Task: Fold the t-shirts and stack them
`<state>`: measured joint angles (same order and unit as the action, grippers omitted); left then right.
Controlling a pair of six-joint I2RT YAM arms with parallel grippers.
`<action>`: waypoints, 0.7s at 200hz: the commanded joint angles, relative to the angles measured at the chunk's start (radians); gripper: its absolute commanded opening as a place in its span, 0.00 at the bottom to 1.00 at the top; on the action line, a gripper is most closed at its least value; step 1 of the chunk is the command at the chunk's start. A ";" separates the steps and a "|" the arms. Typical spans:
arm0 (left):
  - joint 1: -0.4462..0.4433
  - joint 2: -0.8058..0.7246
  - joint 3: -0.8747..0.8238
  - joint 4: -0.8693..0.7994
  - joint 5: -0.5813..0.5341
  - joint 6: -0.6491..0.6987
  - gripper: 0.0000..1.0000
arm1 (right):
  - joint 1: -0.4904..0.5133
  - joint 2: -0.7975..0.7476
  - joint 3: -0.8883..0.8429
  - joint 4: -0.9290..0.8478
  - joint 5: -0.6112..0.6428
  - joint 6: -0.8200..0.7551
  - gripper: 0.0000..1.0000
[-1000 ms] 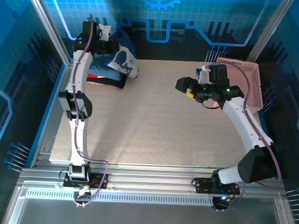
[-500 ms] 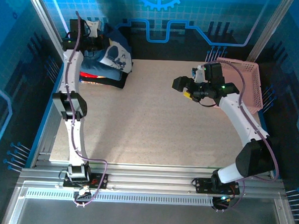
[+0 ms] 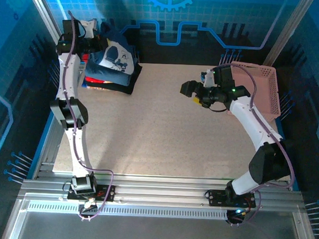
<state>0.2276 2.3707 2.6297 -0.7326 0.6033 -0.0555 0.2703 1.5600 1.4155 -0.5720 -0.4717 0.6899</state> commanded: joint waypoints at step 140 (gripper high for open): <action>0.225 -0.128 -0.178 0.163 -0.178 -0.308 0.99 | 0.018 0.002 0.161 -0.134 0.045 -0.089 0.96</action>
<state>0.4519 2.4214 2.4870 -0.5491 0.4942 -0.3187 0.3187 1.6730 1.6127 -0.6586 -0.4351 0.6571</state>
